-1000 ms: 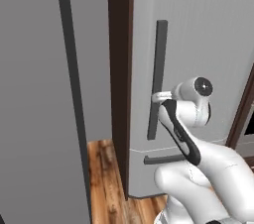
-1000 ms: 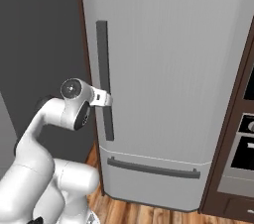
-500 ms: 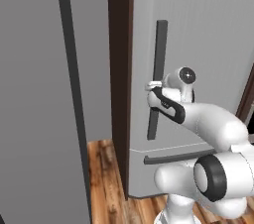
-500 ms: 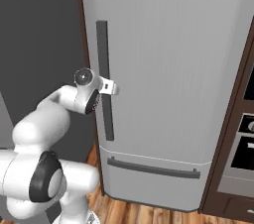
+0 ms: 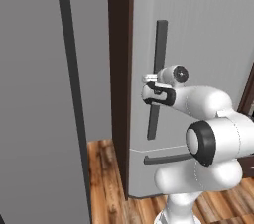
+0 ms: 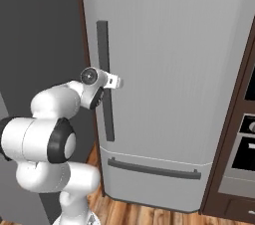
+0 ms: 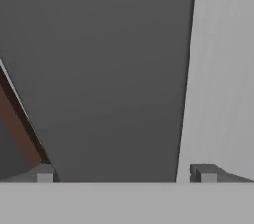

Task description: Take the donut and cupcake from the fridge and place them on the empty tray on the dining counter.

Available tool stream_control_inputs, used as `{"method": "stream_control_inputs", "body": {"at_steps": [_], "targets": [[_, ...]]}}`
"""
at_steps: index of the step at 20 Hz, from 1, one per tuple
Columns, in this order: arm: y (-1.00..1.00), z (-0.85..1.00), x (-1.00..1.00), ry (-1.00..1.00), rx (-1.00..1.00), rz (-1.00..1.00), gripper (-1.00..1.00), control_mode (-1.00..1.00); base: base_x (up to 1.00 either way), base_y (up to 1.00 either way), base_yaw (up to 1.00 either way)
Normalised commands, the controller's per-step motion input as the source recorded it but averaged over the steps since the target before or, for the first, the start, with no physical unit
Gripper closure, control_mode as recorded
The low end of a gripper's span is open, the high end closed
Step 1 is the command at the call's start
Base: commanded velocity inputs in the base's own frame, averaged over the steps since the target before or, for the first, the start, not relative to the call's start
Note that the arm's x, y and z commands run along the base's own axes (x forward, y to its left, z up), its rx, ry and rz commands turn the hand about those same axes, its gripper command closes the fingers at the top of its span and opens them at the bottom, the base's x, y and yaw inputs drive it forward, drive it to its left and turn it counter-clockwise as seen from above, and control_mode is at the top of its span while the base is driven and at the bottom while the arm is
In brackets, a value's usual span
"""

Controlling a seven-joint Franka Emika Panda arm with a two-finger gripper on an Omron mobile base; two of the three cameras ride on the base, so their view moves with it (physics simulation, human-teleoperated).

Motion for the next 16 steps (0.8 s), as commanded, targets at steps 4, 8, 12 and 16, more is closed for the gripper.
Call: {"method": "stream_control_inputs", "body": {"at_steps": [4,8,12,16], "targets": [[-0.06,0.0,0.45,-0.25,0.0,0.0,-1.0,-1.0,0.0,0.0,0.0],[-0.06,0.0,0.38,-0.08,0.0,0.0,1.0,-1.0,0.0,0.0,0.0],[-0.07,0.0,-0.33,0.02,0.0,0.0,1.0,-1.0,0.0,0.0,0.0],[-0.26,0.08,-0.87,0.09,0.0,0.0,1.0,-1.0,0.0,0.0,0.0]]}}
